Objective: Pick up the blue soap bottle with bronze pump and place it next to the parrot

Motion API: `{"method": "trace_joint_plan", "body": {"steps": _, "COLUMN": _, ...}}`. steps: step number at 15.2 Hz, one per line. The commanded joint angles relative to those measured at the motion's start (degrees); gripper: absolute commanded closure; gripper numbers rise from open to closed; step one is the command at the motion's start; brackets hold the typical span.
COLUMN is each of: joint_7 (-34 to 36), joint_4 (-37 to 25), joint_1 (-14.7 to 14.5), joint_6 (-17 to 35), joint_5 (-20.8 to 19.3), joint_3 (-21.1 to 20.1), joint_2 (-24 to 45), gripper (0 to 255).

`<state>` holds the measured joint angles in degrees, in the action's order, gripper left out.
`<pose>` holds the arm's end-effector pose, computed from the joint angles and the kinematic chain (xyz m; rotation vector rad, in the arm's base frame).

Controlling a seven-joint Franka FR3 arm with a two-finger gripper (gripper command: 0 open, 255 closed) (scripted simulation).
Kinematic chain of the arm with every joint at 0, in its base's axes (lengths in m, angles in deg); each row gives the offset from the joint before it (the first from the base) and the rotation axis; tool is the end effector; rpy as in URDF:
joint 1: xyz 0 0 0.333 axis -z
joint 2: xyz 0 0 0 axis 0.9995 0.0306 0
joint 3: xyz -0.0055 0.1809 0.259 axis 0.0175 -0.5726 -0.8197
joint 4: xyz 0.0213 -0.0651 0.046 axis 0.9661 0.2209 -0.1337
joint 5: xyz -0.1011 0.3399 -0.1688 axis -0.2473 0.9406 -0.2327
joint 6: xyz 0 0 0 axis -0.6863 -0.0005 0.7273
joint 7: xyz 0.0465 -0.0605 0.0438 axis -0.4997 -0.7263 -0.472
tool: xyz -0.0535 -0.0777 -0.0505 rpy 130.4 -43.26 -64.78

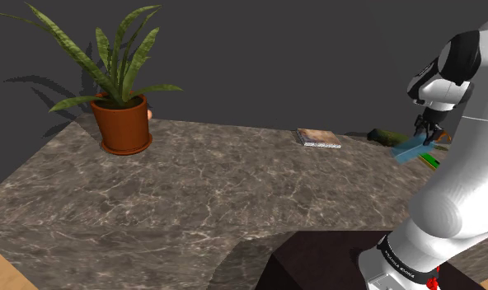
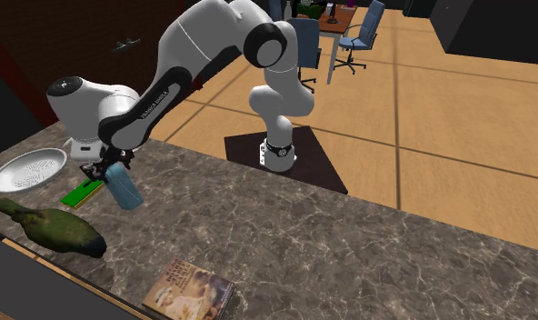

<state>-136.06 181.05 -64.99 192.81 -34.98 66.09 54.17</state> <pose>0.1808 -0.5830 0.3814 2.8312 1.1067 -0.3032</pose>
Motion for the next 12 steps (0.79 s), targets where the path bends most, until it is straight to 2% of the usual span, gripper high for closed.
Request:
{"method": "trace_joint_plan", "body": {"steps": 1, "joint_7": -0.5, "joint_4": 0.5, "joint_1": 0.7, "joint_6": 1.4, "joint_5": 1.0, "joint_3": -0.7, "joint_2": 1.1, "gripper": 255}}
{"method": "trace_joint_plan", "body": {"steps": 10, "joint_7": -0.8, "joint_4": 1.1, "joint_1": 1.1, "joint_6": 2.5, "joint_5": 1.8, "joint_3": -1.2, "joint_2": 1.9, "gripper": 255}}
{"method": "trace_joint_plan", "body": {"steps": 11, "joint_7": -1.0, "joint_4": 0.9, "joint_1": 1.3, "joint_6": 2.5, "joint_5": 1.9, "joint_3": -1.3, "joint_2": 2.1, "gripper": 0}}
{"method": "trace_joint_plan", "body": {"steps": 12, "joint_7": -0.8, "joint_4": 0.9, "joint_1": 1.2, "joint_6": 2.6, "joint_5": 2.1, "joint_3": -1.4, "joint_2": 2.3, "gripper": 0}}
